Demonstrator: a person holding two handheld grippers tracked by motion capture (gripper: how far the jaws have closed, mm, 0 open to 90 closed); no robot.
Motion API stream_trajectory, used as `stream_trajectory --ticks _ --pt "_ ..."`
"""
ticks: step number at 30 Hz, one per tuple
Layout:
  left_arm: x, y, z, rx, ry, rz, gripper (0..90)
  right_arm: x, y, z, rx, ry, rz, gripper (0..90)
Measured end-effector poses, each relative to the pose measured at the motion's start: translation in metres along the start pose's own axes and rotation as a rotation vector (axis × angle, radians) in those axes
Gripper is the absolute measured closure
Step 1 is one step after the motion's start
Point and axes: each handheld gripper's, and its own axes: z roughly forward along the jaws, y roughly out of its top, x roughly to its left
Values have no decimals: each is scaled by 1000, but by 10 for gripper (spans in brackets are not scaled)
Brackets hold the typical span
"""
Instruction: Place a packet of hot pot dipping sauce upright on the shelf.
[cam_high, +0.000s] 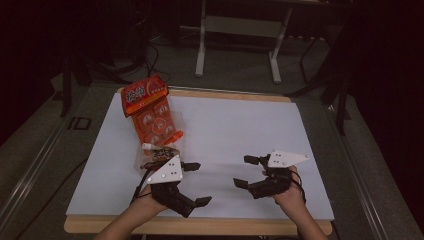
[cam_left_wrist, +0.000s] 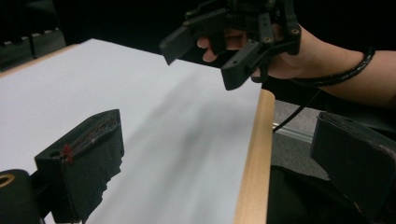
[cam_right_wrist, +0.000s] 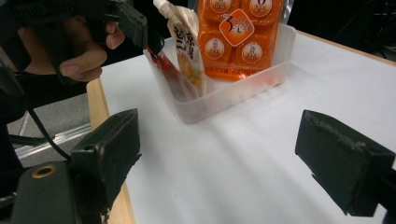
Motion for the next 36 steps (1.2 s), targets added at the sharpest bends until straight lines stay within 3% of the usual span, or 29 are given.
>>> stream_trajectory --ticks 25,36 --pt "-14 -46 11 43 -26 -21 33 -4 -22 10 43 -13 -9 139" --pt "-14 -60 19 65 3 -3 33 -5 -31 16 76 -26 -28 138"
